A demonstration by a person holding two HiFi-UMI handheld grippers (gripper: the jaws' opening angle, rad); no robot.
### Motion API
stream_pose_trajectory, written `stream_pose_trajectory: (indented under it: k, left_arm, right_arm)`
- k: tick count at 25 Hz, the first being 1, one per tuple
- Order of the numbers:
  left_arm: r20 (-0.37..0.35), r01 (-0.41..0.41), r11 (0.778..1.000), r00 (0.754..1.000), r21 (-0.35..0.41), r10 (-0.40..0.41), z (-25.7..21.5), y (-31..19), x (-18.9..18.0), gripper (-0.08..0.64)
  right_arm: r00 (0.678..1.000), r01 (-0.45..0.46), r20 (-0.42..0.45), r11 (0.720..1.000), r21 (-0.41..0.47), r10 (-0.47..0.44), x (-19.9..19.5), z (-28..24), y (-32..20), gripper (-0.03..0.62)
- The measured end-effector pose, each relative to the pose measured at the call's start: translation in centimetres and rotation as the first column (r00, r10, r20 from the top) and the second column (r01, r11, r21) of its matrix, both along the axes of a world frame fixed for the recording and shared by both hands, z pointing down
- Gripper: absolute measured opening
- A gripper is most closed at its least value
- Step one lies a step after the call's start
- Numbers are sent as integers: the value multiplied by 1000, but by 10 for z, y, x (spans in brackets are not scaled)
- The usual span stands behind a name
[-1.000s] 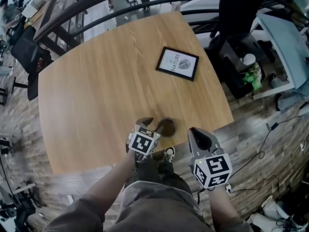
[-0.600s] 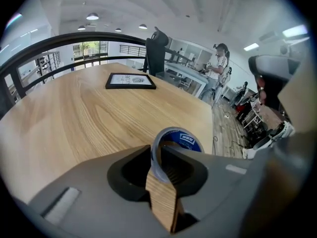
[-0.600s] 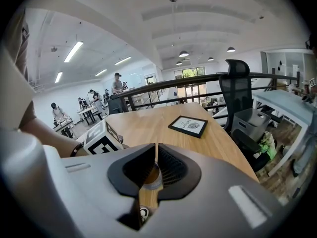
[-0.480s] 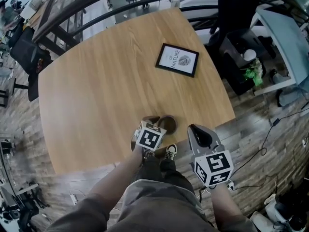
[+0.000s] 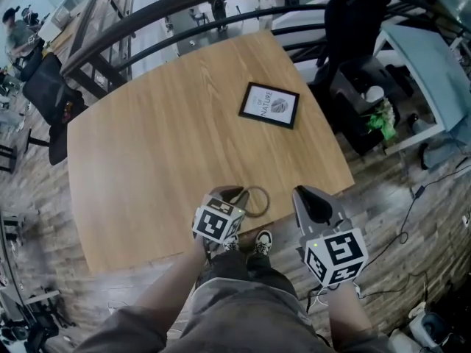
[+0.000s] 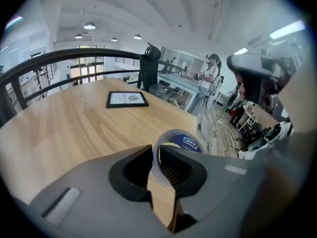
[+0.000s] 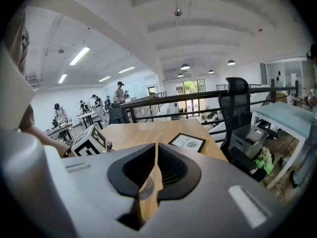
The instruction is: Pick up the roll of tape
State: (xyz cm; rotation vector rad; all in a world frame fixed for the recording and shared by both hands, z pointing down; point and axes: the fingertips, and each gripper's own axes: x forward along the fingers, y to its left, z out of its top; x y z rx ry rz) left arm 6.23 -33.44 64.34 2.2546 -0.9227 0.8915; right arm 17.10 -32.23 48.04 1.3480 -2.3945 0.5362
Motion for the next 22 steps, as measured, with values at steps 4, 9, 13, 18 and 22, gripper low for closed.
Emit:
stream_pose_trajectory:
  k: [4, 9, 13, 18, 22]
  left_arm:
    - [-70, 27, 993, 997, 117, -19, -61, -4, -9, 51]
    - [-106, 54, 956, 994, 288, -24, -142, -13, -32, 51]
    - [-112, 76, 911, 993, 406, -33, -199, -11, -55, 51]
    - [-99, 75, 842, 995, 534, -25, -264, 1, -70, 51]
    - [-126, 112, 769, 991, 630, -41, -312, 10, -87, 50]
  right_arm:
    - [1000, 13, 13, 994, 105, -14, -4, -49, 3, 26]
    - [999, -2, 35, 977, 214, -5, -11, -108, 9, 26]
    - [999, -5, 45, 959, 282, -8, -15, -145, 15, 26]
    - [999, -10, 49, 936, 353, -8, -17, -184, 25, 26]
    - [998, -13, 60, 918, 397, -12, -23, -208, 33, 26]
